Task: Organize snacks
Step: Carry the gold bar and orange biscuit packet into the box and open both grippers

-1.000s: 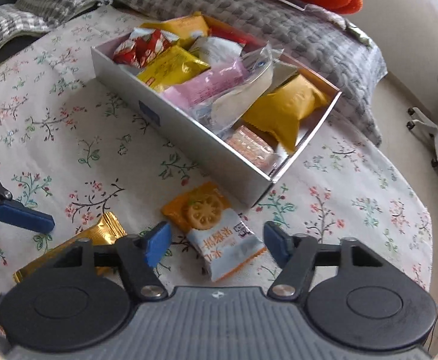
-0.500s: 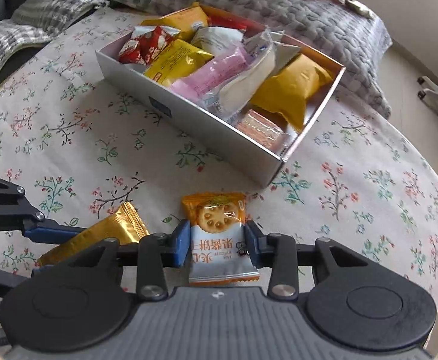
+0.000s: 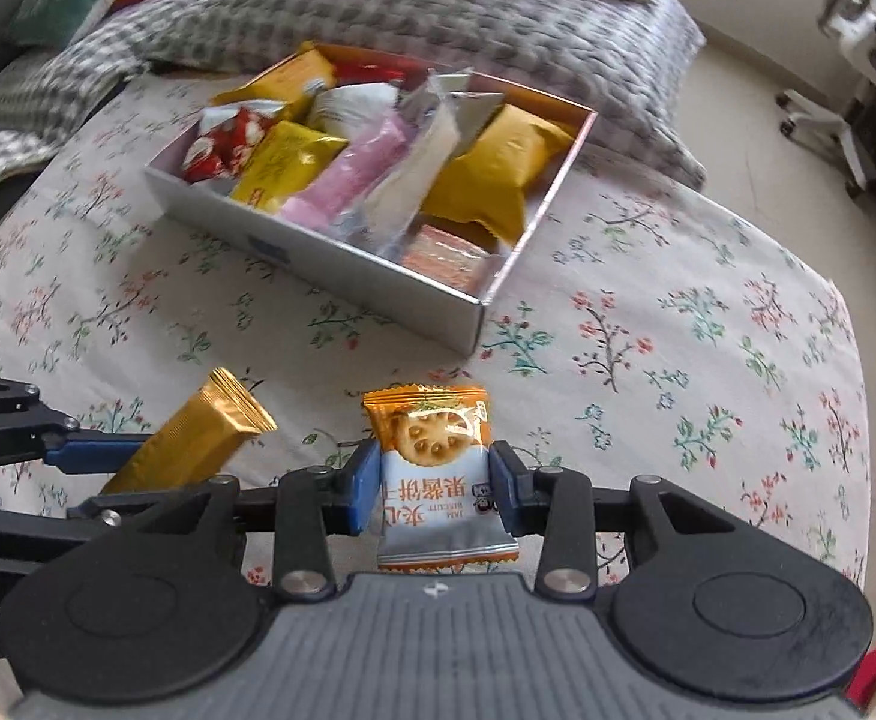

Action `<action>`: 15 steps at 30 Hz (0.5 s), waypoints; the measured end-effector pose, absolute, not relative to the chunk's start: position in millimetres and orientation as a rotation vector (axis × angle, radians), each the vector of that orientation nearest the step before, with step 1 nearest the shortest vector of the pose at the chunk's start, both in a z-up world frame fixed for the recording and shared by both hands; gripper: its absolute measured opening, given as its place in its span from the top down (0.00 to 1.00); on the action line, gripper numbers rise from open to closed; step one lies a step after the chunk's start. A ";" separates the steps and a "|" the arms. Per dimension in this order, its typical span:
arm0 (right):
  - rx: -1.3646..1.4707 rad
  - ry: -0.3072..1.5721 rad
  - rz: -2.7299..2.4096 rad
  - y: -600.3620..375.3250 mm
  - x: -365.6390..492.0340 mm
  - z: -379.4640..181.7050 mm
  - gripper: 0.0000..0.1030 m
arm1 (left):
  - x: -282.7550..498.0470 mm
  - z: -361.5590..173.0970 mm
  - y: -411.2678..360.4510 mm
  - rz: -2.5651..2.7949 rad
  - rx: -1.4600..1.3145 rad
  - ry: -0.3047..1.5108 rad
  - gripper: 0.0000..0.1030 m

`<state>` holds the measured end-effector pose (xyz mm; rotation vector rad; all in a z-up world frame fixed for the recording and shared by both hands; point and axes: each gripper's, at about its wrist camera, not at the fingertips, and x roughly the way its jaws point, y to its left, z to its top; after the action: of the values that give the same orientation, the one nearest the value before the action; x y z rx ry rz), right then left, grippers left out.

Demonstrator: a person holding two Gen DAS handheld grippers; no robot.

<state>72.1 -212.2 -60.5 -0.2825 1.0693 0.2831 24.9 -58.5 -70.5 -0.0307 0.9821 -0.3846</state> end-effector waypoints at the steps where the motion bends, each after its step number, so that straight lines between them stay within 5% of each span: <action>1: -0.270 1.068 0.279 -212.8 72.6 -59.5 0.65 | 26.8 -67.6 -56.5 -0.380 -0.040 0.974 0.75; 15: 0.016 1.007 0.145 -241.1 101.9 -38.8 0.65 | 90.2 -23.1 -26.4 -0.273 -0.143 0.816 0.75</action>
<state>101.9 -241.1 -38.8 0.0161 1.0073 0.1454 90.2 -26.4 -23.1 -0.1434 0.8165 -0.2727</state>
